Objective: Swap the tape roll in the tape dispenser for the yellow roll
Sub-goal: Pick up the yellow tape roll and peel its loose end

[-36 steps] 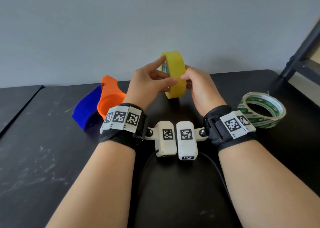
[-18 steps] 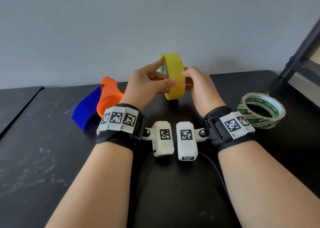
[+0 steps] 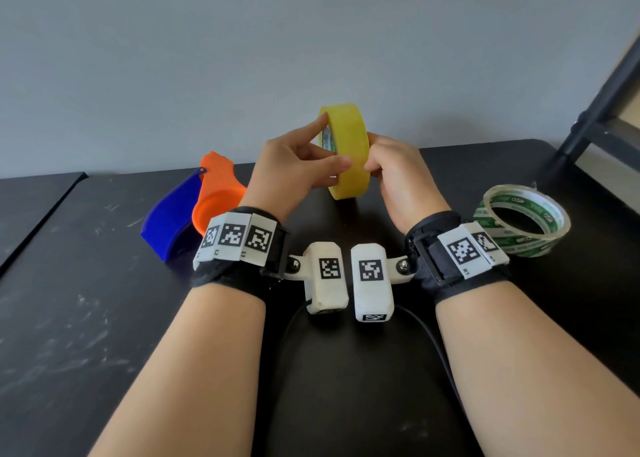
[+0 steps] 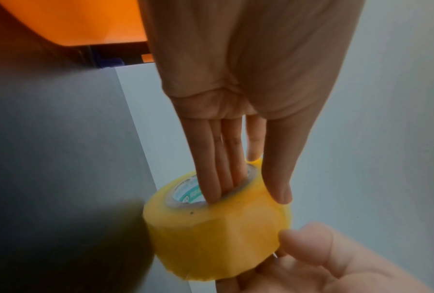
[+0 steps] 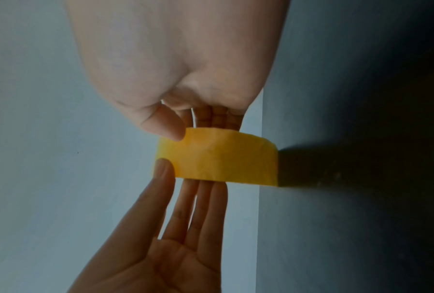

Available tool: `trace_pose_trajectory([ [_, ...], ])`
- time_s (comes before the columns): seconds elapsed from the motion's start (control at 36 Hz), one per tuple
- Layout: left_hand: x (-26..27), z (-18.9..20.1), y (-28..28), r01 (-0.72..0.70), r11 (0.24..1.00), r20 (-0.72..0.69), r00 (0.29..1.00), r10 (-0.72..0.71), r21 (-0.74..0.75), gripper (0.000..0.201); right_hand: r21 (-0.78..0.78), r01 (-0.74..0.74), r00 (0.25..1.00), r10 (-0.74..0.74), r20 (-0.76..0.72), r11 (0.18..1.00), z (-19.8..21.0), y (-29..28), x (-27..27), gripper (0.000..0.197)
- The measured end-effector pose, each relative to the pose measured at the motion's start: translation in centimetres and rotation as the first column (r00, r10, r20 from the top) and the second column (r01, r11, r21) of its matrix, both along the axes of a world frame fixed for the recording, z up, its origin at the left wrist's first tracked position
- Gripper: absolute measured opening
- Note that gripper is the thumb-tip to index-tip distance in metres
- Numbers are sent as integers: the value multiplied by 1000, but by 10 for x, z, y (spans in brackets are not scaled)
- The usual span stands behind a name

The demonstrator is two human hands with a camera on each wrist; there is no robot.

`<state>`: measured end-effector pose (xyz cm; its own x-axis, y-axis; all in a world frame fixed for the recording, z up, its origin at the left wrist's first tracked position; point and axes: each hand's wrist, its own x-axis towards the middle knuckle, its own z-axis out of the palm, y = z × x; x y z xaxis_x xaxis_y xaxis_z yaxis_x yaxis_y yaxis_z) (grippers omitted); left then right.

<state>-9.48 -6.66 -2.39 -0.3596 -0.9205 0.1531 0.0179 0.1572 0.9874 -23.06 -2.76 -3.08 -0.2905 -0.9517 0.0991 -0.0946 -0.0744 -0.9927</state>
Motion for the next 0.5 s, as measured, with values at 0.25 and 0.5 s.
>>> trace_pose_trajectory([
  [0.25, -1, 1, 1, -18, 999, -50, 999, 20, 45, 57, 66, 19, 992, -27, 127, 998, 6, -2, 4, 28],
  [0.5, -1, 3, 3, -8, 998, -65, 998, 12, 66, 58, 88, 76, 982, -89, 165, 993, 4, -7, 3, 56],
])
